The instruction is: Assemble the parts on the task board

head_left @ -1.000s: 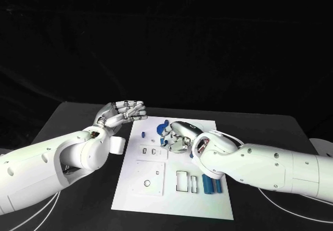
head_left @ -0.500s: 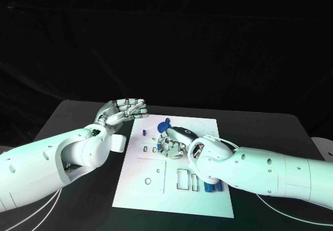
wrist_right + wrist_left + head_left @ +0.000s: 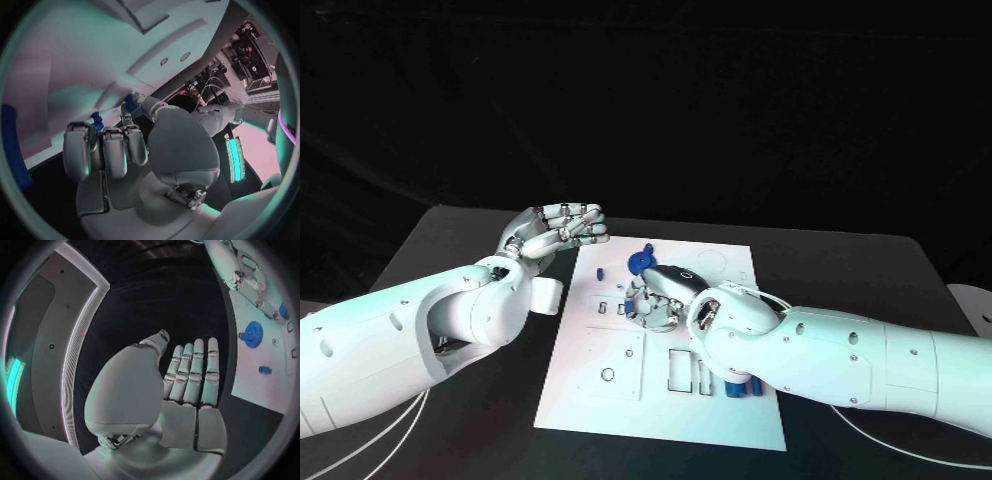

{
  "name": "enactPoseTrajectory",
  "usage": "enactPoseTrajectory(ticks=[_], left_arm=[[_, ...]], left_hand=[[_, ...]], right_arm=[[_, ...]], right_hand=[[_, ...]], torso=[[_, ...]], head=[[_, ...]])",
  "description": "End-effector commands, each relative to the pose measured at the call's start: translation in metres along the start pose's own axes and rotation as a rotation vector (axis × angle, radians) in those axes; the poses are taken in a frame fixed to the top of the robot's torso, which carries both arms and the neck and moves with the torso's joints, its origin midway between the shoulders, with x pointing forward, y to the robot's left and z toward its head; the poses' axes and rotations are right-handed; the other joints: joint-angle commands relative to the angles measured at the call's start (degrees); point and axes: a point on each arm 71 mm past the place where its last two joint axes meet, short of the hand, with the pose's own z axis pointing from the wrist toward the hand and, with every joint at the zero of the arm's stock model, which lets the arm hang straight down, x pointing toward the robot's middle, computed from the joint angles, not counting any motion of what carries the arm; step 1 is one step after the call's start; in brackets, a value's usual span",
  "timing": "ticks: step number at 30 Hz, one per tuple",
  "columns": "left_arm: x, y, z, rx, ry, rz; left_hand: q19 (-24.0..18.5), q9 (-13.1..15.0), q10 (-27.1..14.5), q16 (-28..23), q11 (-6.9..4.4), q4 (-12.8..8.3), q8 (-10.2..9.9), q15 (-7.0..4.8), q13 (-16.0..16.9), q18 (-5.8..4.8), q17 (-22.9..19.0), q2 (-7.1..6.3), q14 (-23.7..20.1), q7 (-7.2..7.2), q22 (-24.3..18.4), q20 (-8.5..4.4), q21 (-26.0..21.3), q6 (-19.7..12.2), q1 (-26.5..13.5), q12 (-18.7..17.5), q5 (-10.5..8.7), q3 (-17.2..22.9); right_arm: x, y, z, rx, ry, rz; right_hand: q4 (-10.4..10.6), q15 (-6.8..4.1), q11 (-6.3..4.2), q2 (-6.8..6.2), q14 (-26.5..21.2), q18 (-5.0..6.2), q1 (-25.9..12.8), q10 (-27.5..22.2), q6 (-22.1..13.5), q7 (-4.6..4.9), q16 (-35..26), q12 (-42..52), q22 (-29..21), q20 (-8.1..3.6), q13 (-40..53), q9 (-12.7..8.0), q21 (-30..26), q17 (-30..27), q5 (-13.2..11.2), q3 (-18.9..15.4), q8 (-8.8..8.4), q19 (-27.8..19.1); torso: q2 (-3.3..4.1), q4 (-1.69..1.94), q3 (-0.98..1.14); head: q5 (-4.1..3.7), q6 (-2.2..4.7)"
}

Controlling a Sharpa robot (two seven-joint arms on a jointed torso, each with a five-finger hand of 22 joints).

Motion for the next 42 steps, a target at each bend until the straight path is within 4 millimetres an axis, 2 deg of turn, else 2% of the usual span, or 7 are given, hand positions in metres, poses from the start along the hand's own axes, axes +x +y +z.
enactPoseTrajectory(ticks=[1, 8, 22, 35, 42], left_arm=[[0.0028, -0.0007, 0.0002, 0.004, 0.02, -0.011], [0.0025, -0.0008, 0.0, 0.004, 0.02, -0.011], [0.002, -0.0009, -0.0004, 0.003, 0.021, -0.011], [0.0017, -0.0009, -0.0005, 0.002, 0.021, -0.011], [0.0017, -0.0008, -0.0004, 0.0, 0.022, -0.011]], left_hand=[[0.24, -0.07, 0.24, -0.33, -0.05, 0.05, -0.32, 0.35, 0.03, 0.75, 0.07, 0.04, 0.06, 0.45, -0.09, 0.0, -0.37, 0.1, -0.53, -0.23, -0.24, 0.33], [0.24, -0.07, 0.24, -0.33, -0.05, 0.05, -0.32, 0.35, 0.03, 0.75, 0.07, 0.04, 0.06, 0.45, -0.09, 0.0, -0.37, 0.1, -0.53, -0.23, -0.24, 0.33], [0.24, -0.07, 0.24, -0.33, -0.05, 0.05, -0.32, 0.35, 0.03, 0.75, 0.07, 0.04, 0.06, 0.45, -0.09, 0.0, -0.37, 0.1, -0.53, -0.23, -0.24, 0.33], [0.22, -0.1, 0.25, -0.42, -0.04, 0.0, -0.4, 0.37, 0.03, 0.75, 0.11, 0.01, 0.03, 0.46, -0.17, 0.02, -0.44, 0.08, -0.66, -0.4, -0.24, 0.42], [0.22, -0.1, 0.25, -0.42, -0.04, 0.0, -0.4, 0.37, 0.03, 0.75, 0.11, 0.01, 0.03, 0.46, -0.17, 0.02, -0.44, 0.08, -0.66, -0.4, -0.24, 0.42]], right_arm=[[0.0044, -0.0013, -0.0004, 0.003, 0.02, -0.027], [0.0054, -0.0035, -0.0003, 0.018, 0.022, -0.03], [0.0064, -0.0043, -0.0002, 0.024, 0.024, -0.033], [0.0065, -0.004, 0.0002, 0.021, 0.012, -0.03], [0.0058, -0.0033, 0.0002, 0.013, -0.003, -0.025]], right_hand=[[0.0, -0.27, -0.3, -0.28, 4.75, -0.35, -0.48, 0.3, 0.63, -0.76, 0.17, -0.15, 5.61, -0.21, 7.06, 2.57, 0.31, 8.7, -0.09, 0.06, 2.71, 0.37], [-0.07, -0.26, -0.29, -0.87, 4.74, -0.33, -0.83, 0.27, 0.48, -0.74, 0.15, -0.2, 5.56, -0.22, 7.03, 2.59, 0.23, 8.65, -0.27, -0.13, 2.74, 0.33], [-0.29, -0.06, 0.02, -2.02, 4.68, -0.23, -1.35, -0.38, -0.47, -0.32, 0.05, -0.98, 5.22, -0.12, 6.23, 2.33, -0.17, 8.37, -0.63, -0.27, 2.28, 0.06], [-0.04, 0.77, 1.03, -3.89, 4.63, -0.1, -2.63, -2.03, -2.89, 0.86, -0.02, -2.83, 4.73, 0.51, 4.32, 1.53, -0.82, 8.23, -0.1, -0.98, 0.8, -0.35], [0.03, 1.31, 1.65, -4.81, 4.63, -0.06, -2.99, -2.59, -4.54, 1.54, -0.01, -3.37, 4.61, 1.0, 3.79, 1.09, -1.05, 8.29, 0.14, -1.63, -0.11, -0.46]], torso=[[-0.02, 0.01, -0.03], [-0.02, -0.02, -0.09], [-0.03, -0.03, -0.04], [0.02, -0.06, 0.06], [0.0, -0.07, 0.01]], head=[[0.03, -0.05], [0.1, -0.08], [0.22, -0.15], [0.29, -0.12], [0.26, -0.09]])
